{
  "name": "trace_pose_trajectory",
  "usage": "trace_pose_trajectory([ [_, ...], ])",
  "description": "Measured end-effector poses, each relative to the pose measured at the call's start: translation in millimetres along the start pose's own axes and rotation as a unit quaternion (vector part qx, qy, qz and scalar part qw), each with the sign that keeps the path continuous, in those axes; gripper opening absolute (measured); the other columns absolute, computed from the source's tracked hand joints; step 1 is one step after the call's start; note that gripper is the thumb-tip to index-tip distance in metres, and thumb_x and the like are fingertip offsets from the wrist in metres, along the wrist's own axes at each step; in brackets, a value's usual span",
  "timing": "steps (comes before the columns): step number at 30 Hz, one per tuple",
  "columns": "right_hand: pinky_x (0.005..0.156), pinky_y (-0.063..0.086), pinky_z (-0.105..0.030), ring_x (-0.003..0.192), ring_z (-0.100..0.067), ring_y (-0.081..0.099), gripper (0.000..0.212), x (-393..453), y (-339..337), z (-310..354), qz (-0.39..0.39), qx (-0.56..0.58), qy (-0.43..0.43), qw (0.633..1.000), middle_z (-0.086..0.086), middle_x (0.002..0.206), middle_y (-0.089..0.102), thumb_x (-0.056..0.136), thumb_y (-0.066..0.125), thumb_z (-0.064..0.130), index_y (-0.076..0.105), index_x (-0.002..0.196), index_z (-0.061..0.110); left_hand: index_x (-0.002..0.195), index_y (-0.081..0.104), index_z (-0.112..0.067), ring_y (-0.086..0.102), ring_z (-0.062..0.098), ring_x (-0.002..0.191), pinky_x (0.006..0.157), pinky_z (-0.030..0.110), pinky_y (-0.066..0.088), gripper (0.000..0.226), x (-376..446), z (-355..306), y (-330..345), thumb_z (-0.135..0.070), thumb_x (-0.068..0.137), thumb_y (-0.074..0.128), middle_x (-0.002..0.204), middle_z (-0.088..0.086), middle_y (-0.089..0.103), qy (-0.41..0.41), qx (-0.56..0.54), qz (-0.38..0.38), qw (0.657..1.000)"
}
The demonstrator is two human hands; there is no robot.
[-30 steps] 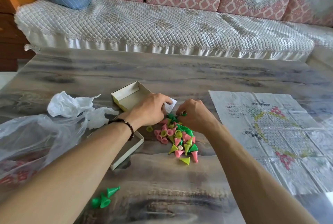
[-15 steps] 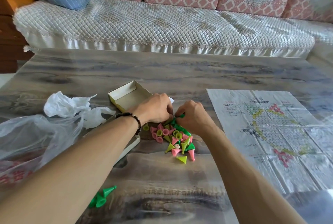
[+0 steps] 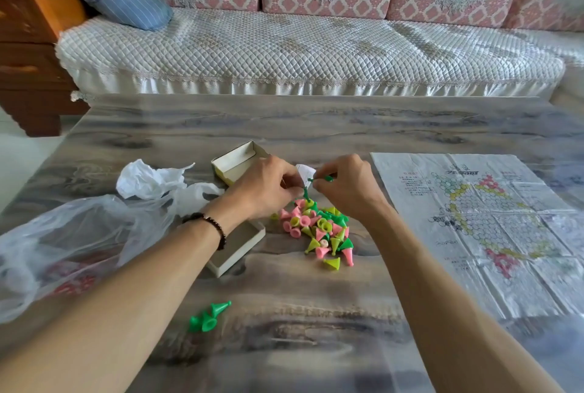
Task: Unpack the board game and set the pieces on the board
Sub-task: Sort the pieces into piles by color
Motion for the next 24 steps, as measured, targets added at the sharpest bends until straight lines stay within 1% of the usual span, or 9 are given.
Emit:
trace_pose_trajectory([
  [4,0.061,0.045,-0.015,0.077,-0.016,0.065,0.013,-40.8,7.7,31.7,0.009,0.059,-0.017,0.998,-0.002,0.083,0.074,0.079,0.066,0.011,0.077,0.087,0.014,0.085,0.072,-0.021,0.058,-0.001,0.071,0.062,0.009,0.040,0.009,-52.8,15.3,-21.0,-0.012,0.085,0.071,0.075,-0.018,0.061,-0.012,-0.033,-0.032,0.999],
  [7,0.069,0.046,-0.027,0.077,-0.017,0.062,0.011,-73.2,30.0,50.9,0.015,0.076,-0.024,0.997,0.000,0.084,0.073,0.079,0.068,0.014,0.077,0.086,0.015,0.084,0.073,-0.020,0.059,-0.002,0.074,0.067,0.012,0.042,0.006,-97.0,35.7,-33.0,-0.013,0.084,0.072,0.081,-0.013,0.067,-0.034,-0.032,-0.050,0.998],
  [10,0.057,0.040,-0.011,0.068,-0.008,0.057,0.012,-103.1,59.8,71.6,0.054,0.072,-0.055,0.994,0.005,0.081,0.070,0.079,0.066,0.012,0.076,0.086,0.015,0.081,0.073,-0.022,0.058,-0.004,0.072,0.065,0.010,0.040,0.011,-136.4,52.7,-42.1,-0.011,0.084,0.072,0.078,-0.014,0.067,-0.058,-0.028,-0.054,0.997],
  [11,0.057,0.041,-0.010,0.068,-0.006,0.056,0.013,-111.7,68.6,76.6,0.067,0.070,-0.061,0.993,0.004,0.082,0.070,0.079,0.066,0.011,0.076,0.086,0.014,0.078,0.072,-0.024,0.058,-0.005,0.072,0.064,0.009,0.040,0.014,-148.5,58.3,-45.4,-0.012,0.084,0.072,0.076,-0.015,0.066,-0.069,-0.025,-0.056,0.996],
  [14,0.067,0.046,-0.021,0.075,-0.012,0.061,0.013,-132.1,86.6,86.0,0.086,0.064,-0.068,0.992,0.000,0.084,0.073,0.077,0.064,0.009,0.077,0.081,0.012,0.075,0.070,-0.029,0.056,-0.004,0.067,0.061,0.011,0.039,0.016,-179.5,73.3,-53.0,-0.017,0.084,0.073,0.071,-0.016,0.065,-0.105,-0.003,-0.064,0.992],
  [16,0.068,0.042,-0.019,0.078,-0.013,0.061,0.014,-143.1,93.6,87.2,0.083,0.061,-0.059,0.993,0.001,0.086,0.073,0.077,0.063,0.009,0.076,0.082,0.013,0.076,0.070,-0.028,0.056,-0.002,0.065,0.061,0.010,0.039,0.012,-195.2,84.1,-49.9,-0.020,0.084,0.073,0.069,-0.017,0.063,-0.132,0.024,-0.050,0.990],
  [19,0.074,0.043,-0.024,0.085,-0.018,0.061,0.014,-156.7,98.6,85.2,0.069,0.057,-0.037,0.995,-0.003,0.090,0.071,0.080,0.062,0.009,0.075,0.083,0.011,0.076,0.065,-0.035,0.060,0.004,0.072,0.070,0.024,0.049,0.015,-207.1,98.4,-35.5,-0.026,0.085,0.072,0.076,-0.014,0.065,-0.164,0.040,-0.008,0.986],
  [21,0.075,0.045,-0.029,0.085,-0.023,0.061,0.013,-162.5,100.2,87.5,0.062,0.055,-0.044,0.996,-0.007,0.089,0.068,0.078,0.062,0.008,0.074,0.082,0.008,0.081,0.067,-0.034,0.061,0.005,0.076,0.068,0.022,0.047,0.010,-208.8,98.6,-29.5,-0.027,0.087,0.071,0.080,-0.012,0.065,-0.169,0.045,0.007,0.985],
  [24,0.074,0.043,-0.024,0.086,-0.023,0.060,0.018,-168.1,104.3,95.3,0.077,0.054,-0.071,0.993,-0.007,0.095,0.066,0.077,0.064,0.011,0.073,0.091,0.007,0.091,0.071,-0.027,0.061,0.007,0.080,0.071,0.022,0.046,0.003,-205.0,91.6,-24.7,-0.025,0.089,0.069,0.083,-0.013,0.064,-0.158,0.043,0.013,0.986],
])
Point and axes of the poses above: each hand's wrist, its own x-axis towards the middle knuckle, its own y-axis out of the palm, z = x × y, the point moved 10 cm from there along x, towards the middle knuckle
